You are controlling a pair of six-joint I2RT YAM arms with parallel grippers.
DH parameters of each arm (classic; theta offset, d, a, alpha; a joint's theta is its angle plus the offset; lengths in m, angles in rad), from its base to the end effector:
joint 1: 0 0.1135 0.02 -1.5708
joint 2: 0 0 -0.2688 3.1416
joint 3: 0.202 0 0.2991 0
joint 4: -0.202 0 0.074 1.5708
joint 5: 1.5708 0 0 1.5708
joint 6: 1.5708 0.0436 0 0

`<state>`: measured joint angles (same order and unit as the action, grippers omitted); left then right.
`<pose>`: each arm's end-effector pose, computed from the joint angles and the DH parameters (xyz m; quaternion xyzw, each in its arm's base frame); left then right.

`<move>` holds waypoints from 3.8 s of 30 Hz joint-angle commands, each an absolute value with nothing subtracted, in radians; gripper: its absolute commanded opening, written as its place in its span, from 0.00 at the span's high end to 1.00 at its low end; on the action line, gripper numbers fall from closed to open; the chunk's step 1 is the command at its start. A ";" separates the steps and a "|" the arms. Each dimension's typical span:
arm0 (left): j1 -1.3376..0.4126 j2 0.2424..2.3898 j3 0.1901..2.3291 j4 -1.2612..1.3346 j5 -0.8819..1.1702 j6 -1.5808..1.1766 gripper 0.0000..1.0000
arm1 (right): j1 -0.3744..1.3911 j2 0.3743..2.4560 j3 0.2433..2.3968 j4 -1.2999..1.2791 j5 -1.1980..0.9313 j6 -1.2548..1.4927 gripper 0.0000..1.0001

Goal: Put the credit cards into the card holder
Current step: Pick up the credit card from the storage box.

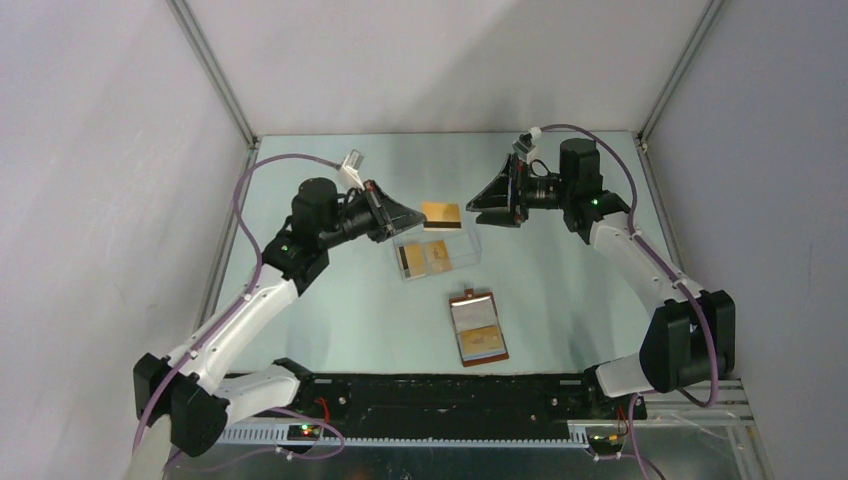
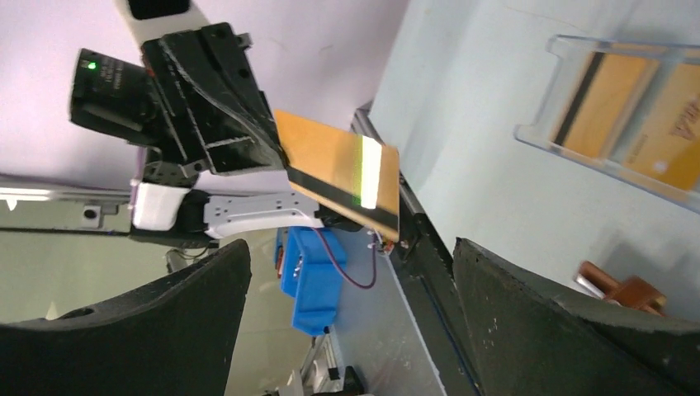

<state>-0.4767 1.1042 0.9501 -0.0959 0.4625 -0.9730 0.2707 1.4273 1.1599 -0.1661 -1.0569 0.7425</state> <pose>0.2642 -0.1583 0.3399 -0.0525 0.7797 -0.5314 0.3270 0.3431 0.1346 0.3199 -0.0939 0.7710 0.5971 0.2005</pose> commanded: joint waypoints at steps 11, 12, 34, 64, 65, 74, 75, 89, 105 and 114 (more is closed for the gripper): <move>-0.524 1.033 0.936 0.066 0.503 -1.076 1.00 | 0.383 1.464 1.146 0.347 -1.121 1.113 0.26; -0.525 1.029 0.928 0.069 0.501 -1.078 1.00 | 0.386 1.464 1.141 0.373 -1.122 1.155 0.29; -0.522 1.219 0.968 0.016 0.926 -0.755 0.33 | 0.298 1.336 1.126 -0.273 -1.334 0.695 1.00; -0.598 1.308 1.075 -0.015 0.962 -0.760 0.37 | 0.338 1.360 1.134 -0.493 -1.341 0.487 1.00; -0.611 1.319 1.079 -0.014 1.007 -0.756 0.40 | 0.339 1.364 1.137 -0.494 -1.343 0.487 1.00; -0.694 1.393 1.096 -0.018 1.051 -0.745 0.70 | 0.342 1.372 1.148 -0.525 -1.326 0.465 1.00; -0.695 1.394 1.100 -0.017 1.049 -0.747 0.84 | 0.340 1.373 1.149 -0.525 -1.324 0.466 1.00; -0.707 1.183 1.018 0.062 0.456 -0.941 1.00 | 0.264 1.122 1.118 -0.365 -0.911 0.680 0.01; -0.769 1.030 0.765 0.564 0.219 -1.241 1.00 | 0.357 1.094 0.885 0.493 -0.923 1.218 0.27; -0.775 1.026 0.750 0.585 0.216 -1.246 1.00 | 0.416 1.196 0.958 0.559 -0.879 1.251 0.48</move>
